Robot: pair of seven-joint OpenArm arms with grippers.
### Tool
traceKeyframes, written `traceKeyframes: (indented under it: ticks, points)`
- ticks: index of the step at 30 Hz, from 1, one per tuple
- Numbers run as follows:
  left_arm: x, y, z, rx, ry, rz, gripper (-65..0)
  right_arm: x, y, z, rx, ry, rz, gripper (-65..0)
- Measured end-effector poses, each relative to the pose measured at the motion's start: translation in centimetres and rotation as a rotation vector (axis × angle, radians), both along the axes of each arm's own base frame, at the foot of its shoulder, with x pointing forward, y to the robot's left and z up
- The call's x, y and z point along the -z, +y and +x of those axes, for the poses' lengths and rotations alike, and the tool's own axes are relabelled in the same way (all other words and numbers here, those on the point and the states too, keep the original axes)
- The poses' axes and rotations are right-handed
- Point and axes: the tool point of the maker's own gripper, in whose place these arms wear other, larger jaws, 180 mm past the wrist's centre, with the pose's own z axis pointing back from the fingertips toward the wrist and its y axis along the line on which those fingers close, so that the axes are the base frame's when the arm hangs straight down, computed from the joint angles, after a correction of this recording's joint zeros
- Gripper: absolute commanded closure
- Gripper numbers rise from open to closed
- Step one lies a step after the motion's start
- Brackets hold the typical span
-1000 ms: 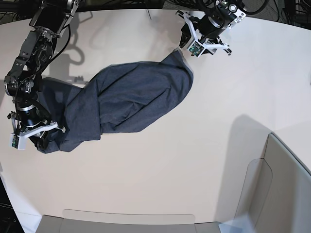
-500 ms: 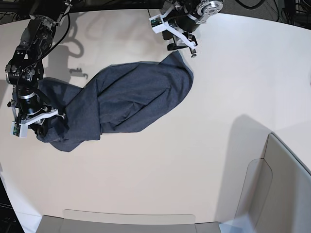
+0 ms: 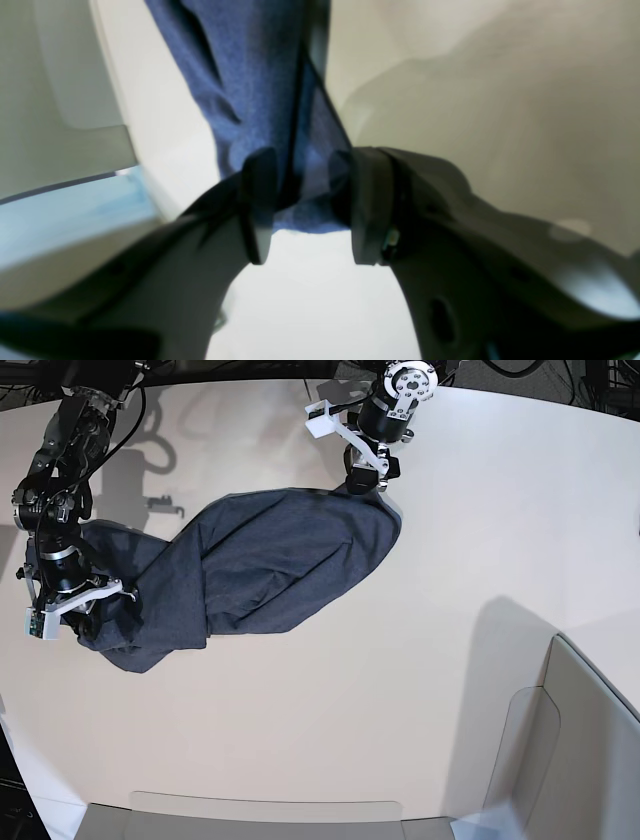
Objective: Layout the t-shirt on the table in an organized manner, then fold the t-shirt properly
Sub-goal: 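Grasp the shirt's other end with the left gripper, then lift the shirt with both grippers and swing it to flatten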
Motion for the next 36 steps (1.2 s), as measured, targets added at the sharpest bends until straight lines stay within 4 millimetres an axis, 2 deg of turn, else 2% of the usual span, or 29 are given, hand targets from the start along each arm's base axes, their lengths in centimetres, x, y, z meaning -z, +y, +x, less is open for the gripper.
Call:
traceKeyframes:
  ticks: [2, 3, 7, 9, 12, 16, 18, 23, 26, 29, 36]
  points:
    - [0.5, 0.3, 0.4, 0.006, 0.000, 0.032, -3.8, 0.5, 0.0, -0.3, 0.000, 0.017, -0.001, 0.0]
    - [0.6, 0.5, 0.6, 0.003, -0.001, 0.036, 0.0, 0.6, 0.0, -0.4, 0.001, 0.019, 0.000, 0.0]
    - [-0.8, 1.1, 1.2, -0.039, -0.003, 0.026, -0.4, 0.8, 0.1, -1.1, -0.004, 0.029, -0.009, 0.0]
    - [-2.9, 1.0, 1.9, -0.056, -0.038, -0.008, -0.1, 0.3, 0.1, -1.7, -0.006, 0.022, -0.029, 0.0]
    - [-7.1, 1.5, 3.0, -0.100, -0.140, -0.070, -0.1, -0.8, 0.3, -2.4, -0.025, -0.001, -0.060, 0.0]
    - [-7.3, 2.8, 4.2, -0.139, -0.158, -0.050, -0.1, -0.7, -0.3, -2.9, -0.031, 0.015, -0.094, 0.0]
    - [-8.0, 3.1, 5.0, -0.190, -0.195, -0.086, -0.1, -0.4, -0.6, -3.3, -0.033, 0.031, -0.109, 0.0]
    - [-10.1, 5.7, 7.5, -0.347, -0.291, -0.165, -0.1, -0.7, -2.1, -3.7, -0.005, 0.035, -0.135, 0.0]
    - [-12.0, 7.2, 9.9, -0.419, -0.351, -0.274, -0.1, -1.7, -3.1, -3.5, 0.028, 0.009, -0.135, 0.0]
    - [-14.3, 10.1, 12.3, -0.551, -0.421, -0.376, -0.1, -3.3, -3.8, -2.6, 0.051, -0.038, -0.139, 0.0]
    - [-19.8, 13.3, 16.7, -0.682, -0.541, -0.627, -0.2, -7.2, -3.5, -0.1, 0.055, -0.153, -0.129, 0.0]
